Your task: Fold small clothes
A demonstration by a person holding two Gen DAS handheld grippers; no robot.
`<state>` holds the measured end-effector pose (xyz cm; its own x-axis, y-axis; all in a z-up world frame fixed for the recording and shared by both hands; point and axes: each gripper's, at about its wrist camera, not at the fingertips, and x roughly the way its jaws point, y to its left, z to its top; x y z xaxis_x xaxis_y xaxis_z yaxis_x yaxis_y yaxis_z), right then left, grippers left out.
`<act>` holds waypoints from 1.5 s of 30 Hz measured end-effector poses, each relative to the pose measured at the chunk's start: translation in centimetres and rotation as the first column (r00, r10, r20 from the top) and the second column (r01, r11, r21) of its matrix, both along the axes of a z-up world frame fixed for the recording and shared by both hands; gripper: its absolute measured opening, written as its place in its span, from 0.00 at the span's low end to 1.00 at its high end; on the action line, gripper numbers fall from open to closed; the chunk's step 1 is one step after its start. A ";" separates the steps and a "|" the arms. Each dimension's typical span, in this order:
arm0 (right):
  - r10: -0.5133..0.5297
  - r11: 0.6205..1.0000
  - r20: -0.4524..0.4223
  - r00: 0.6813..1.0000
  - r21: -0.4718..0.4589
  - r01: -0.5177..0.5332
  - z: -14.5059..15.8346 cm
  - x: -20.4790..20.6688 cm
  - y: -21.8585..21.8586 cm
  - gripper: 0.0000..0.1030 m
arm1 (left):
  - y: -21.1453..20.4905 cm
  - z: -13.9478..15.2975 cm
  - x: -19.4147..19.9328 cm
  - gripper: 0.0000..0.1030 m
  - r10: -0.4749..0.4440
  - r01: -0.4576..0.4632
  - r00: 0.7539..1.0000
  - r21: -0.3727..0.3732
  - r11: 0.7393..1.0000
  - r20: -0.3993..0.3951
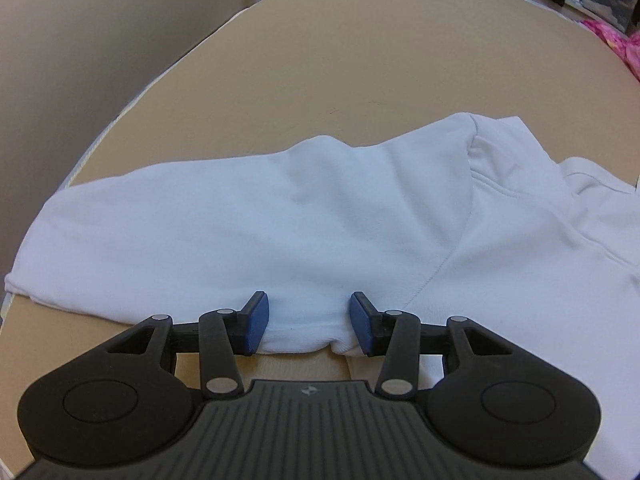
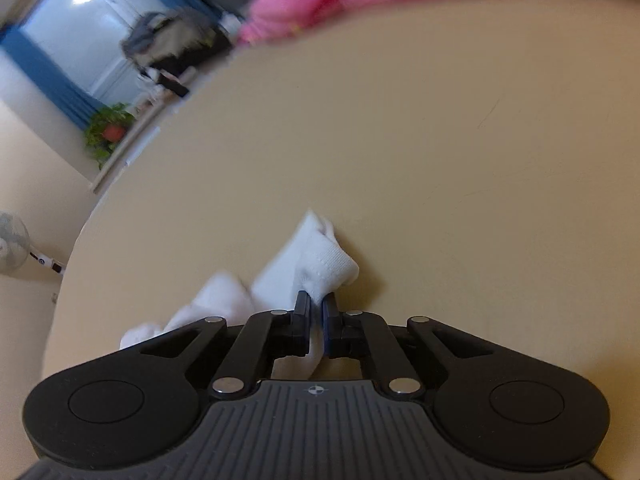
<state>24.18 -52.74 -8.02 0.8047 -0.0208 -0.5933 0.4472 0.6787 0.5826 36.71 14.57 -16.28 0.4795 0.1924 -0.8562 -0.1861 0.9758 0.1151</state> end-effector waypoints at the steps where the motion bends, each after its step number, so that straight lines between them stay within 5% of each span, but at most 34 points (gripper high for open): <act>1: -0.025 0.998 0.038 0.999 -0.051 0.026 1.3 0.0 -1.3 0.05 | -0.1 -0.2 0.3 0.49 0.000 0.000 1.000 0.002 1.000 0.000; 7: -0.269 0.929 0.192 0.944 -0.207 0.307 5.0 -3.4 -13.5 0.05 | -0.2 0.8 -2.4 0.49 -0.010 0.010 1.000 0.025 1.000 0.004; 13: -0.380 0.895 0.068 0.922 -0.227 0.385 0.4 -6.4 -21.7 0.04 | -3.1 2.3 -4.3 0.49 -0.013 0.013 1.000 0.042 0.999 0.008; 20: -0.558 0.794 0.039 0.829 -0.266 0.547 -2.4 -9.3 -25.2 0.02 | -3.7 2.4 -4.3 0.50 -0.014 0.014 1.000 0.046 0.999 0.012; 23: -0.595 0.787 -0.053 0.802 -0.241 0.568 -4.0 -9.7 -25.1 0.05 | -3.4 2.9 -5.0 0.52 -0.005 0.004 1.000 0.046 0.999 0.020; 25: -0.651 0.751 -0.087 0.754 -0.224 0.622 -3.8 -10.1 -24.5 0.22 | -3.2 3.8 -5.4 0.52 -0.002 -0.002 0.998 0.052 0.999 0.061; 26: -0.662 0.740 -0.079 0.745 -0.228 0.633 -3.2 -10.0 -23.9 0.22 | -3.3 4.6 -5.7 0.52 -0.007 0.004 0.995 0.037 0.999 0.100; 30: -0.529 0.824 0.093 0.843 -0.183 0.537 -0.9 -9.3 -21.7 0.26 | -3.3 5.3 -5.8 0.52 -0.037 0.049 0.988 -0.079 0.996 0.152; 32: -0.426 0.898 -0.002 0.905 -0.118 0.423 -2.5 -8.4 -21.4 0.33 | -2.8 3.0 -5.1 0.52 -0.043 0.047 0.998 -0.129 0.991 0.035; 34: -0.440 0.897 -0.166 0.882 -0.133 0.422 -4.0 -8.2 -21.0 0.14 | -2.6 2.6 -5.6 0.54 -0.037 0.040 0.999 -0.128 0.991 0.030; 37: -0.552 0.831 -0.168 0.817 -0.196 0.521 -1.1 -10.8 -18.5 0.25 | -2.5 4.5 -7.1 0.54 -0.020 0.034 0.996 -0.150 0.988 0.092; 39: -0.501 0.858 -0.108 0.858 -0.190 0.477 1.2 -12.1 -16.1 0.26 | -2.5 5.8 -8.6 0.53 -0.035 0.057 0.993 -0.201 0.978 0.112; 42: -0.348 0.920 -0.018 0.937 -0.196 0.338 5.0 -14.5 -10.4 0.43 | -1.9 7.6 -11.4 0.38 -0.023 0.055 0.992 -0.253 0.966 0.126; 45: -0.118 0.978 0.047 0.992 -0.170 0.124 6.7 -19.0 -3.0 0.49 | -1.0 9.4 -16.1 0.28 -0.013 0.057 0.990 -0.309 0.949 0.142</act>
<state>5.14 -55.71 -1.29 0.8108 -0.2184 -0.5431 0.5129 0.7123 0.4791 20.63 13.53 -6.93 0.5972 -0.0924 -0.7968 -0.1436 0.9650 -0.2195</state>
